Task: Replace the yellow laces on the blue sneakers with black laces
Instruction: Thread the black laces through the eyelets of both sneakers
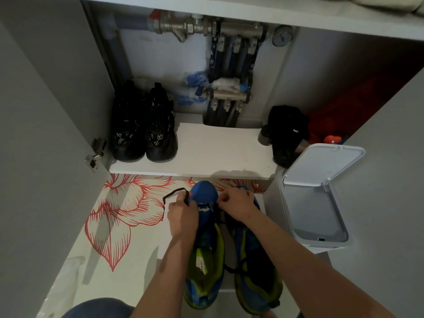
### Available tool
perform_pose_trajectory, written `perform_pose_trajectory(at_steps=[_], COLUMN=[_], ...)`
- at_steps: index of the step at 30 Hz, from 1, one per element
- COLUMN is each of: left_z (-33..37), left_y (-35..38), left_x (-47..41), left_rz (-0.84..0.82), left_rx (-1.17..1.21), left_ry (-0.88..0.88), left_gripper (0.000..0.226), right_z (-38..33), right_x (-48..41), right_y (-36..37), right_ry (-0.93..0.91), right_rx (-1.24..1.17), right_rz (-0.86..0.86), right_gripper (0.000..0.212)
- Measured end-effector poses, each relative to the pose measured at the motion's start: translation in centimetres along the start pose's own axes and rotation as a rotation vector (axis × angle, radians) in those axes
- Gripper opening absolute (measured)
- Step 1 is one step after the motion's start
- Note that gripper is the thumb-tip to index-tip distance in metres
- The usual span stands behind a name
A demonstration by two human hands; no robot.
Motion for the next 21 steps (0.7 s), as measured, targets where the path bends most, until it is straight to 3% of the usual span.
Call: perform_pose_trajectory(at_steps=[10,15,21], left_z=[-0.2,-0.4,-1.5], left_y=[-1.1,-0.7,0.3], left_x=[0.4,-0.2,-0.6], left_rz=[0.051,0.045,0.012], left_rx=[-0.073,-0.216,-0.214], left_ry=[0.166,0.201,0.05], left_gripper=[0.009,0.015,0.028], right_z=[-0.4,-0.6,-0.7], right_x=[0.6,0.6,0.8], right_y=[0.1,0.1,0.3], right_ry=[-0.036,-0.042,-0.052], right_rx=[-0.051,-0.033,-0.01], right_rz=[0.058,0.025,0.021], right_gripper=[0.013,0.011,0.014])
Point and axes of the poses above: each hand's wrist, its own x-axis away from the middle knuckle, its own y-axis out of the palm, z = x × y, the point moved 2 cm from there along -x, towards the middle knuckle, and after that the axes turned 15 degrees about z, right-handed, at the moved point
